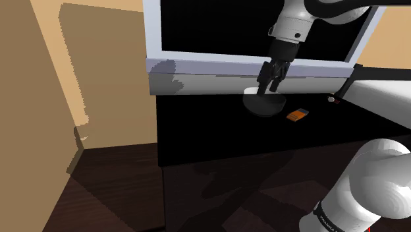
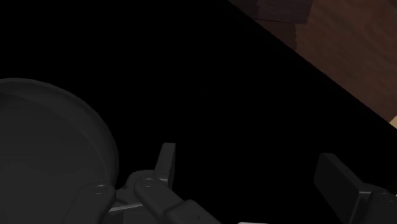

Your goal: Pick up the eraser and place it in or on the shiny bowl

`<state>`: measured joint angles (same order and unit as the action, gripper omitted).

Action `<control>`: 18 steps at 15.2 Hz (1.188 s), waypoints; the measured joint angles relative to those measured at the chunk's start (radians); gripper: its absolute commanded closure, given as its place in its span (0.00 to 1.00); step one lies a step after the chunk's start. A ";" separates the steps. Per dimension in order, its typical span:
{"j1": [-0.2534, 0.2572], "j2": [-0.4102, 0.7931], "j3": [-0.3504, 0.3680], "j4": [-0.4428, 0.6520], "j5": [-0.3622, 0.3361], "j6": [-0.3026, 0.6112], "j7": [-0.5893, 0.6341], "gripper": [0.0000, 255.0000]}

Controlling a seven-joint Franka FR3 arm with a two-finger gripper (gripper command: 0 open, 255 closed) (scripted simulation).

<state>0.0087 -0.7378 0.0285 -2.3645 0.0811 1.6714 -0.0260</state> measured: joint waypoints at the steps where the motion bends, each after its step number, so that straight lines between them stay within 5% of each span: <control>1: 0.000 0.000 0.000 0.000 0.000 0.000 0.000 0.00; 6: 0.022 -0.099 -0.095 -0.102 -0.072 -0.011 -0.217 0.00; 18: 0.063 -0.201 -0.462 -0.217 -0.397 0.010 -0.914 0.00</control>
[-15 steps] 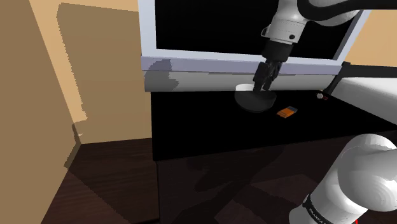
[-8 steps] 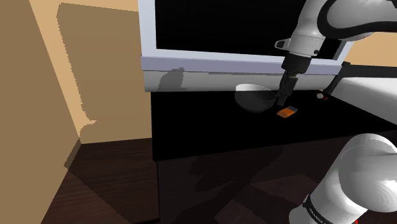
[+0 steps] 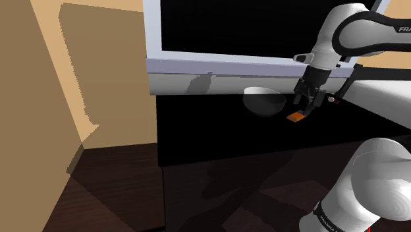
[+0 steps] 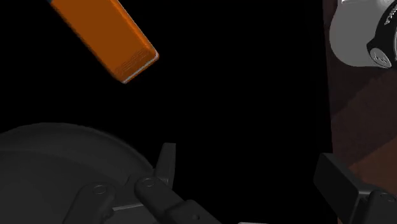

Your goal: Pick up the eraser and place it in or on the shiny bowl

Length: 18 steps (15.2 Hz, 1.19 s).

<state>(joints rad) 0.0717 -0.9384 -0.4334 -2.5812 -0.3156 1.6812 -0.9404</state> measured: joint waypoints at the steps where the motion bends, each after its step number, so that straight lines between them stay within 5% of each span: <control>1: 0.003 0.002 -0.037 -0.005 -0.031 0.013 -0.059 0.00; 11: 0.165 0.187 -0.404 0.138 -0.242 0.154 -0.632 0.00; 18: 0.200 0.231 -0.493 0.121 -0.280 0.237 -0.701 0.00</control>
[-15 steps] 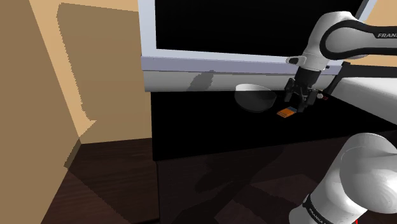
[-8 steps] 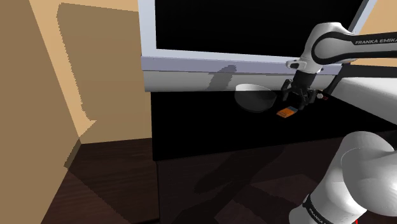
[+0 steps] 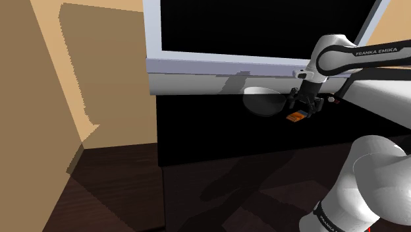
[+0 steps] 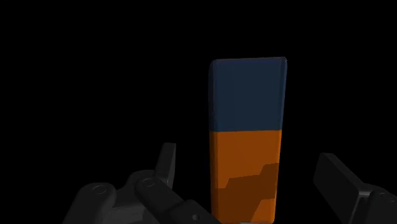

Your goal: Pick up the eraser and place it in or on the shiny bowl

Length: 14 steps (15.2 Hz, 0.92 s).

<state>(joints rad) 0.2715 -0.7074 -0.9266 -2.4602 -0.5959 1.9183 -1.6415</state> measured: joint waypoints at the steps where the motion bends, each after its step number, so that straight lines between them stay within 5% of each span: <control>1: -0.001 0.003 -0.010 -0.014 -0.007 0.017 0.001 0.00; 8: 0.002 0.009 -0.022 -0.026 -0.013 0.037 0.003 0.00; 9: 0.002 0.009 -0.022 -0.026 -0.013 0.037 0.003 1.00; 14: 0.003 0.008 -0.020 -0.020 -0.011 0.037 0.002 1.00</control>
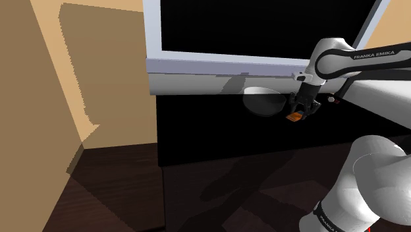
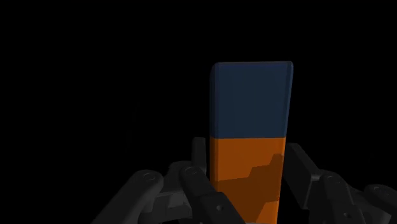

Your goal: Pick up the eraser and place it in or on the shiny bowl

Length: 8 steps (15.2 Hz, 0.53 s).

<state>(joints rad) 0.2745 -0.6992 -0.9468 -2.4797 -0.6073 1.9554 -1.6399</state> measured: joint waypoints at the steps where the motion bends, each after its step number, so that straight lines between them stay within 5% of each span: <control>1: 0.000 0.000 0.000 0.000 0.000 0.000 -0.001 1.00; 8: -0.006 -0.011 0.020 0.013 0.008 -0.030 0.000 1.00</control>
<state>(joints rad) 0.2687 -0.7098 -0.9264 -2.4669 -0.5988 1.9251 -1.6404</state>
